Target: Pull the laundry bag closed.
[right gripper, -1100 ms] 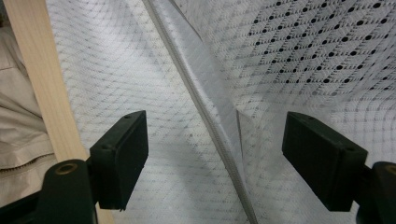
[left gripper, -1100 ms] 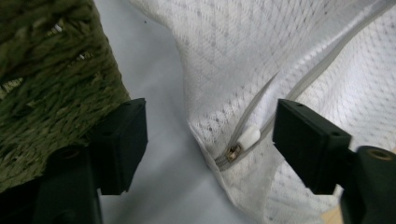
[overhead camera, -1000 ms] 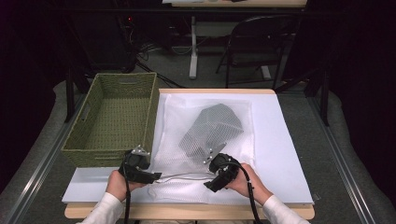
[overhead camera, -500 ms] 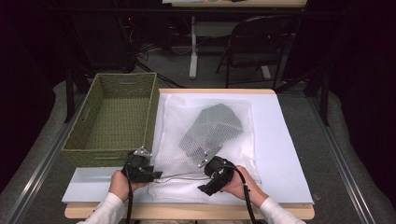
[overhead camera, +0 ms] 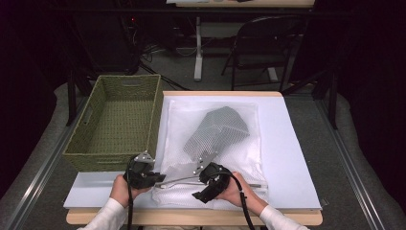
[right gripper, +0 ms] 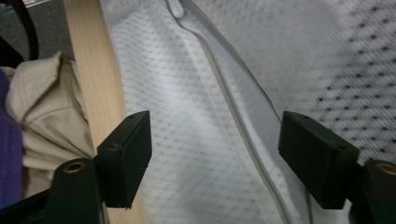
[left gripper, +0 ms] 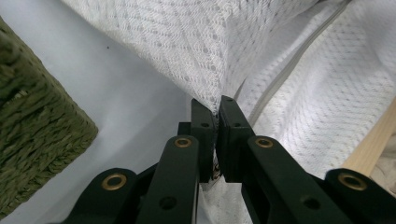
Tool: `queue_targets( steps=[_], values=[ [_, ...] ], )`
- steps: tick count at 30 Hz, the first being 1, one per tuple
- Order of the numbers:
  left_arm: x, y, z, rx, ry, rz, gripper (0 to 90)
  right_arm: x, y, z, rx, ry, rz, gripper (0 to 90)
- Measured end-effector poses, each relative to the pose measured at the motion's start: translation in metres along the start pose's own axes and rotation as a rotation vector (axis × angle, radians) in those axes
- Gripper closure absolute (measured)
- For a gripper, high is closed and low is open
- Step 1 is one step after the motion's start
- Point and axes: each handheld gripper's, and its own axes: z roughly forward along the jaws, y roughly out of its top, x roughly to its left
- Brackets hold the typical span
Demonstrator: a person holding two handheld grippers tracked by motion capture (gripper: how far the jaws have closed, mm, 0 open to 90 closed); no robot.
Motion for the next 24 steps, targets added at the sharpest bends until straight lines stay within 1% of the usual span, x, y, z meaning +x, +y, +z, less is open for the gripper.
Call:
queue_targets(
  steps=[1, 3, 4, 5, 6, 7, 8, 9, 10, 12, 13, 15, 18, 19, 20, 21, 22, 23, 24],
  values=[
    [-0.001, 0.0, -0.001, -0.009, 0.0, 0.0, 86.9, 0.001, 0.002, 0.002, -0.004, 0.002, -0.001, 30.4],
    [-0.003, 0.001, -0.004, -0.018, 0.008, 0.02, 86.6, 0.003, 0.008, 0.006, -0.001, 0.007, -0.009, 32.5],
    [-0.004, 0.002, -0.005, -0.028, 0.003, 0.012, 86.6, 0.005, 0.01, 0.009, -0.003, 0.012, -0.018, 33.1],
    [-0.005, 0.002, -0.006, -0.032, 0.005, 0.02, 86.6, 0.007, 0.012, 0.011, 0.0, 0.014, -0.019, 34.1],
    [-0.005, 0.002, -0.007, -0.031, 0.005, 0.026, 86.7, 0.008, 0.013, 0.014, -0.001, 0.019, -0.032, 35.7],
    [-0.006, 0.003, -0.008, -0.038, 0.006, 0.03, 86.7, 0.01, 0.015, 0.015, 0.0, 0.025, -0.035, 37.6],
    [-0.007, 0.003, -0.008, -0.047, 0.001, 0.023, 86.7, 0.012, 0.017, 0.017, -0.005, 0.025, -0.041, 39.8],
    [-0.008, 0.004, -0.01, -0.054, 0.009, 0.03, 86.7, 0.013, 0.018, 0.018, -0.008, 0.029, -0.053, 42.1],
    [-0.008, 0.005, -0.01, -0.057, 0.01, 0.039, 86.8, 0.015, 0.021, 0.02, -0.017, 0.033, -0.058, 45.0],
    [-0.01, 0.005, -0.011, -0.066, 0.009, 0.039, 86.8, 0.017, 0.026, 0.025, -0.03, 0.049, -0.065, 50.7],
    [-0.01, 0.005, -0.011, -0.062, 0.007, 0.043, 86.9, 0.018, 0.029, 0.027, -0.031, 0.055, -0.073, 53.3],
    [-0.011, 0.004, -0.012, -0.071, 0.006, 0.042, 87.1, 0.021, 0.034, 0.033, -0.036, 0.06, -0.083, 57.3],
    [-0.013, 0.004, -0.013, -0.076, 0.001, 0.039, 87.2, 0.023, 0.039, 0.04, -0.045, 0.059, -0.088, 62.4],
    [-0.013, 0.004, -0.014, -0.071, 0.005, 0.054, 87.2, 0.023, 0.04, 0.042, -0.058, 0.056, -0.085, 64.3],
    [-0.014, 0.005, -0.014, -0.075, 0.014, 0.058, 87.2, 0.023, 0.041, 0.044, -0.066, 0.051, -0.083, 65.8],
    [-0.015, 0.005, -0.014, -0.077, 0.017, 0.063, 87.2, 0.023, 0.042, 0.047, -0.068, 0.042, -0.078, 67.5],
    [-0.015, 0.005, -0.014, -0.072, 0.013, 0.068, 87.2, 0.023, 0.043, 0.05, -0.067, 0.035, -0.084, 68.8],
    [-0.016, 0.005, -0.014, -0.08, 0.012, 0.06, 87.2, 0.023, 0.044, 0.053, -0.059, 0.028, -0.086, 69.4],
    [-0.016, 0.005, -0.014, -0.081, 0.009, 0.061, 87.2, 0.023, 0.044, 0.056, -0.062, 0.024, -0.084, 70.9]
  ],
)
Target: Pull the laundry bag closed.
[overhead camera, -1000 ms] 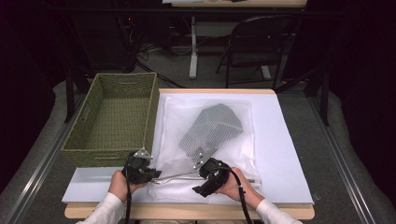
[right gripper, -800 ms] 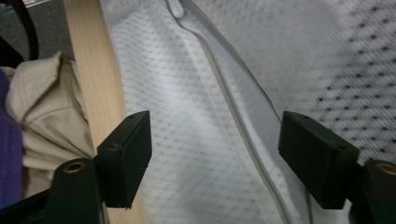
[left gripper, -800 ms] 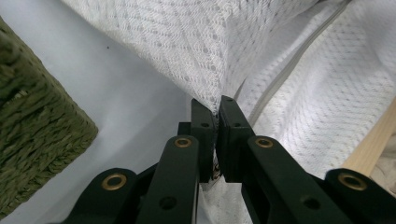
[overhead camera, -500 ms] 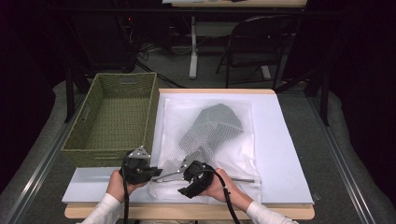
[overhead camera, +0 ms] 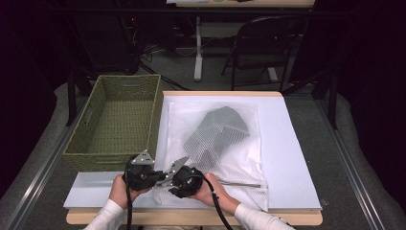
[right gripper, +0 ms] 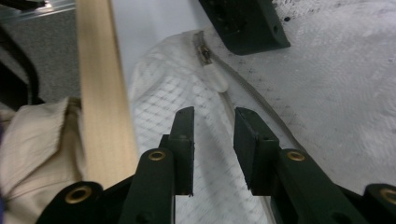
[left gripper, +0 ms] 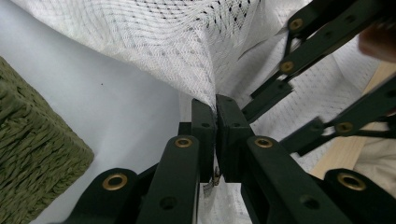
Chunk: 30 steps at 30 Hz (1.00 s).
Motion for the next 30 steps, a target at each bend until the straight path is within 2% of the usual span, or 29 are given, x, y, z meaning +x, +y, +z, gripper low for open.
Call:
queue_targets(
  steps=[3, 7, 9, 15, 17, 21, 22, 24, 26, 30],
  values=[
    [0.0, 0.0, 0.0, -0.005, -0.004, 0.006, 87.2, -0.001, 0.002, 0.006, 0.0, -0.005, 0.002, 72.6],
    [0.0, -0.001, -0.001, -0.011, -0.007, -0.01, 87.3, -0.003, 0.005, 0.01, -0.009, -0.003, -0.014, 75.1],
    [-0.001, -0.001, -0.002, -0.013, 0.011, -0.007, 87.3, -0.002, 0.007, 0.013, -0.01, 0.002, -0.02, 76.0],
    [0.001, -0.002, -0.001, -0.003, -0.011, -0.002, 87.4, -0.002, 0.009, 0.019, -0.002, -0.002, -0.035, 76.6],
    [0.002, -0.002, -0.001, -0.002, -0.011, -0.009, 87.4, -0.002, 0.009, 0.02, -0.004, 0.006, -0.021, 77.9],
    [0.003, -0.002, -0.001, -0.004, 0.005, -0.019, 87.4, 0.0, 0.01, 0.019, -0.011, 0.005, -0.036, 79.8],
    [0.004, -0.003, -0.001, -0.007, -0.009, -0.025, 87.4, 0.001, 0.01, 0.019, -0.014, 0.002, -0.041, 80.4],
    [0.004, -0.003, 0.0, -0.007, -0.009, -0.028, 87.4, 0.002, 0.012, 0.018, -0.013, -0.003, -0.054, 80.5],
    [0.004, -0.003, 0.0, -0.004, -0.01, -0.025, 87.4, 0.002, 0.012, 0.019, -0.017, 0.007, -0.044, 80.5],
    [0.005, -0.003, 0.0, -0.006, -0.01, -0.027, 87.0, 0.004, 0.013, 0.021, -0.01, -0.003, -0.037, 85.4]
  ],
)
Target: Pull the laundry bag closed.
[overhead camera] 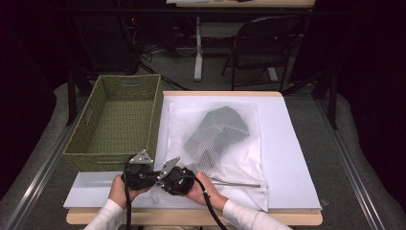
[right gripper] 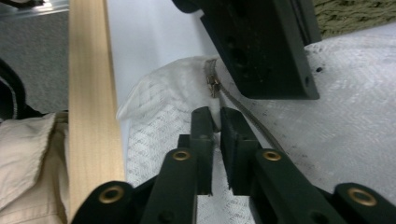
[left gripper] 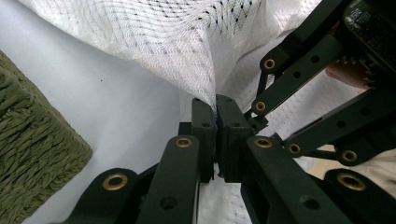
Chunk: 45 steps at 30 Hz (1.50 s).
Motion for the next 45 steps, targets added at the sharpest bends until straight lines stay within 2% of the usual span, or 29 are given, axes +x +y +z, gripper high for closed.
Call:
queue_targets(
  steps=[3, 7, 11, 13, 15, 18, 19, 22, 25, 28, 32, 37, 38, 40, 42, 45],
  values=[
    [0.001, 0.0, 0.0, 0.015, -0.011, 0.008, 84.0, 0.001, 0.0, 0.001, 0.015, -0.004, 0.002, 85.9],
    [0.003, -0.001, -0.001, 0.031, -0.018, 0.006, 77.3, 0.0, 0.0, -0.001, 0.007, -0.005, 0.008, 86.2],
    [0.006, -0.005, -0.001, 0.055, -0.032, -0.016, 71.5, -0.002, -0.001, -0.004, 0.007, -0.009, 0.015, 86.3],
    [0.008, -0.007, 0.0, 0.069, -0.044, -0.031, 71.3, -0.001, -0.002, -0.004, 0.01, -0.011, 0.016, 86.3],
    [0.01, -0.009, 0.002, 0.109, -0.061, -0.036, 71.1, 0.0, -0.002, -0.004, 0.013, -0.008, 0.012, 86.4],
    [0.011, -0.009, 0.004, 0.147, -0.056, -0.015, 79.9, 0.001, -0.003, -0.002, 0.02, 0.0, 0.013, 86.4],
    [0.011, -0.009, 0.004, 0.149, -0.055, -0.016, 84.2, 0.001, -0.003, -0.002, 0.023, 0.004, 0.019, 86.3],
    [0.01, -0.009, 0.004, 0.146, -0.054, -0.016, 88.0, 0.001, -0.003, -0.001, 0.023, 0.011, 0.021, 86.2],
    [0.009, -0.008, 0.001, 0.117, -0.063, -0.04, 88.6, 0.0, -0.003, 0.0, 0.027, 0.015, 0.017, 85.5],
    [0.007, -0.006, -0.001, 0.094, -0.078, -0.046, 88.7, 0.0, -0.002, 0.0, 0.029, 0.023, 0.013, 83.4],
    [0.004, -0.005, 0.0, 0.095, -0.084, -0.024, 88.7, 0.0, 0.001, 0.002, 0.027, 0.027, 0.008, 82.4],
    [0.005, -0.006, -0.001, 0.088, -0.087, -0.027, 88.5, 0.002, 0.003, 0.002, 0.045, 0.036, 0.009, 85.9],
    [0.004, -0.006, -0.001, 0.086, -0.071, -0.024, 88.3, 0.002, 0.003, 0.002, 0.046, 0.036, 0.011, 86.1],
    [0.006, -0.006, -0.001, 0.092, -0.096, -0.022, 85.3, 0.001, 0.003, 0.002, 0.045, 0.03, 0.006, 86.4],
    [0.007, -0.006, 0.001, 0.114, -0.118, -0.027, 74.5, 0.001, 0.002, 0.001, 0.048, 0.023, 0.007, 86.5],
    [0.009, -0.008, 0.003, 0.131, -0.115, -0.029, 73.5, 0.0, 0.001, 0.002, 0.045, 0.033, 0.009, 86.6]
  ],
)
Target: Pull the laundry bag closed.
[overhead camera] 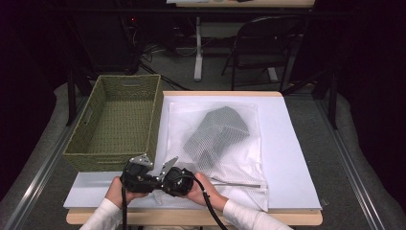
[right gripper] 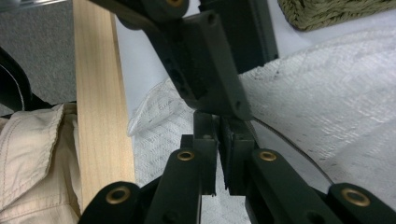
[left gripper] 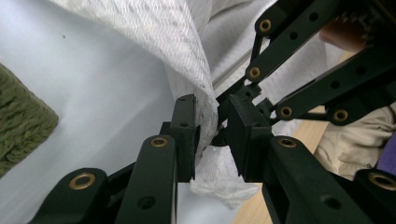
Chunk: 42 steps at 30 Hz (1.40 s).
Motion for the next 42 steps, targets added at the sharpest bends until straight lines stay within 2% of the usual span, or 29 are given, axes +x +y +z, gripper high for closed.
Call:
queue_targets(
  steps=[6, 10, 12, 14, 23, 24, 26, 29, 31, 42],
  values=[
    [0.004, -0.002, 0.002, 0.005, 0.013, -0.002, 84.5, 0.001, -0.001, 0.004, 0.004, -0.002, 0.006, 86.6],
    [-0.002, 0.0, 0.001, -0.008, 0.033, 0.032, 87.2, 0.0, -0.001, 0.0, 0.004, -0.015, -0.005, 86.5],
    [-0.005, 0.001, 0.0, -0.009, 0.044, 0.045, 87.7, -0.001, -0.001, -0.001, 0.005, -0.013, 0.003, 86.5],
    [-0.008, 0.001, 0.001, -0.013, 0.072, 0.057, 88.1, -0.001, -0.001, -0.002, 0.005, -0.015, 0.017, 86.6],
    [-0.009, 0.002, 0.0, -0.007, 0.064, 0.067, 88.5, -0.006, -0.003, -0.004, 0.017, -0.033, 0.028, 86.6],
    [-0.01, 0.002, 0.001, -0.013, 0.081, 0.067, 88.5, -0.006, -0.003, -0.004, 0.019, -0.034, 0.024, 86.6],
    [-0.01, 0.003, 0.001, -0.004, 0.062, 0.072, 88.5, -0.006, -0.003, -0.005, 0.02, -0.033, 0.029, 86.6],
    [-0.01, 0.003, 0.001, -0.004, 0.063, 0.07, 88.4, -0.008, -0.004, -0.005, 0.032, -0.044, 0.031, 86.6],
    [-0.009, 0.002, 0.001, -0.003, 0.057, 0.066, 88.4, -0.011, -0.006, -0.005, 0.038, -0.048, 0.051, 86.7],
    [-0.008, 0.001, -0.002, -0.009, 0.071, 0.069, 88.1, -0.022, -0.017, -0.009, 0.06, -0.063, 0.073, 86.6]
  ],
)
